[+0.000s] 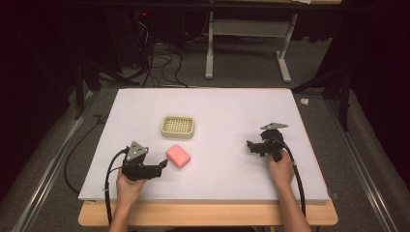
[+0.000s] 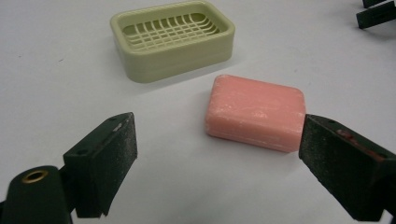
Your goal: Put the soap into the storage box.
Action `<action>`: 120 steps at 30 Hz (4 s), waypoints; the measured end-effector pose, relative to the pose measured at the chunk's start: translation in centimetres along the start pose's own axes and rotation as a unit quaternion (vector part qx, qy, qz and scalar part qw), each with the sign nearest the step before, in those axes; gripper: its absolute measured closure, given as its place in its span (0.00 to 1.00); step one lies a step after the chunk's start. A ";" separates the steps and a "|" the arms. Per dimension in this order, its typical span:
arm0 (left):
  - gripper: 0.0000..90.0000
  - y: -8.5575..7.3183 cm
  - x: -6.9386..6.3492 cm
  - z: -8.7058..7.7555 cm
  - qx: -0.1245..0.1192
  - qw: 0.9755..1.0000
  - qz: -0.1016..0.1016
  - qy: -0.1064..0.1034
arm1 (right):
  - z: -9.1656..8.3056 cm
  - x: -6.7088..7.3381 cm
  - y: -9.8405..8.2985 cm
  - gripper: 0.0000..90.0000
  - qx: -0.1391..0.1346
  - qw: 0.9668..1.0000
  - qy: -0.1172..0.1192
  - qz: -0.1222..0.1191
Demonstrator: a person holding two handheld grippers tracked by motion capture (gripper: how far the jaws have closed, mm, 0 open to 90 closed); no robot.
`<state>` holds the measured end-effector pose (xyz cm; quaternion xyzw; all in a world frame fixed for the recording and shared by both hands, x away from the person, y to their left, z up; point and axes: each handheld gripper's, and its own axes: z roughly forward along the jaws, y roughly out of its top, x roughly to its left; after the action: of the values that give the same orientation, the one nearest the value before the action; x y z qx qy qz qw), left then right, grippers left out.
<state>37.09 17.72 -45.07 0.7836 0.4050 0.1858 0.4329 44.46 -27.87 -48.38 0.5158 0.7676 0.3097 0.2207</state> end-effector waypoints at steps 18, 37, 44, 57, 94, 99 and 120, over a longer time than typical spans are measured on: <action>0.09 1.7 -1.6 2.4 0.016 0.999 0.027 -0.012 | 0.0 0.0 0.0 0.15 0.000 1.000 0.000 0.000; 0.08 2.5 -2.5 5.5 0.072 0.996 0.048 -0.020 | 0.0 0.0 0.0 0.15 0.000 1.000 0.000 0.000; 0.07 2.9 -2.4 6.6 0.099 0.993 0.058 -0.020 | 0.0 0.0 0.0 0.15 0.000 1.000 0.000 0.000; 0.09 2.5 -2.5 7.8 0.123 0.990 0.060 -0.027 | 0.0 0.0 0.0 0.15 0.000 1.000 0.000 -0.001; 0.15 2.4 -3.1 8.2 0.137 0.988 0.072 -0.009 | 0.0 0.0 0.0 0.15 0.000 1.000 0.000 0.000; 0.15 2.6 -3.0 7.7 0.126 0.990 0.065 -0.009 | 0.0 0.0 0.0 0.15 0.000 1.000 -0.001 -0.001; 0.15 4.1 -2.0 6.1 0.093 0.995 0.029 -0.001 | 0.0 0.0 0.0 0.15 0.000 1.000 0.000 0.000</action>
<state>41.75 11.73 -44.98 0.8321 0.3967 0.1591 0.3534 44.46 -27.85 -48.38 0.5156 0.7678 0.3094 0.2212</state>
